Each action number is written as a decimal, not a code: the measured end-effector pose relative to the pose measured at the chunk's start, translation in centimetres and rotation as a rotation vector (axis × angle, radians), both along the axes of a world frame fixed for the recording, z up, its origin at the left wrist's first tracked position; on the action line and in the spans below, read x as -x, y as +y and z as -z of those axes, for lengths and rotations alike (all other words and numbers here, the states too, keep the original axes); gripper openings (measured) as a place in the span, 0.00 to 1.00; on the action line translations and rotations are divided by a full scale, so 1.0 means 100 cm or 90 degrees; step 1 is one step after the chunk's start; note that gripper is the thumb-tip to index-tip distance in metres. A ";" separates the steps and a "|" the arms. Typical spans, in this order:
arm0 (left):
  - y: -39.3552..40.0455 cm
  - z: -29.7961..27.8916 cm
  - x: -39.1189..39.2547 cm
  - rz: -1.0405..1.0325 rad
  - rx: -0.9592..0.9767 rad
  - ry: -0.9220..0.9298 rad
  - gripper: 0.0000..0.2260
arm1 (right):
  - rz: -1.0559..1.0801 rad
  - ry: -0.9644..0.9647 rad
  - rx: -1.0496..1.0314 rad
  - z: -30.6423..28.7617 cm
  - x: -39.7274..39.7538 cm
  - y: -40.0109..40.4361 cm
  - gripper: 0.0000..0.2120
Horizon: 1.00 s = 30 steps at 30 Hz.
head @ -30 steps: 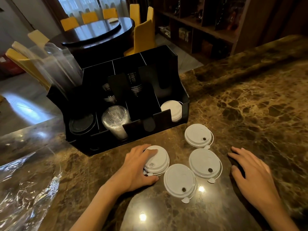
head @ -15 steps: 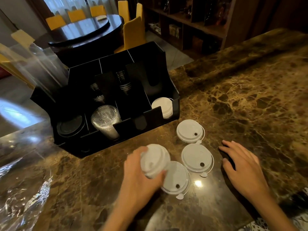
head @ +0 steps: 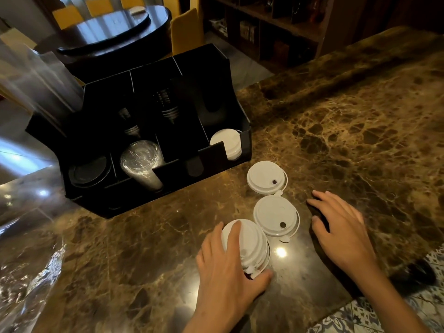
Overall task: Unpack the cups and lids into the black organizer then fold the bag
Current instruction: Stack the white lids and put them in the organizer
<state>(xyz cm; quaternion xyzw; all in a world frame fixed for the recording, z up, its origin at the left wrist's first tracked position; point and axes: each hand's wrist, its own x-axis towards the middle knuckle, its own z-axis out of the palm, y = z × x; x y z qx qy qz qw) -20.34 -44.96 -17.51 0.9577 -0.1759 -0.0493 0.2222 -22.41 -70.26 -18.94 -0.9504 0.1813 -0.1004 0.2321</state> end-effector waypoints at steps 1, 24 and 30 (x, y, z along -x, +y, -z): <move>0.000 0.001 0.001 0.017 -0.009 -0.009 0.46 | 0.001 -0.002 0.000 0.000 0.000 0.000 0.17; -0.060 -0.022 -0.038 0.017 0.193 -0.109 0.34 | 0.065 0.148 0.186 0.003 -0.002 0.011 0.28; -0.094 -0.010 -0.040 0.060 0.133 -0.096 0.32 | 0.062 0.156 0.195 0.000 -0.002 0.011 0.28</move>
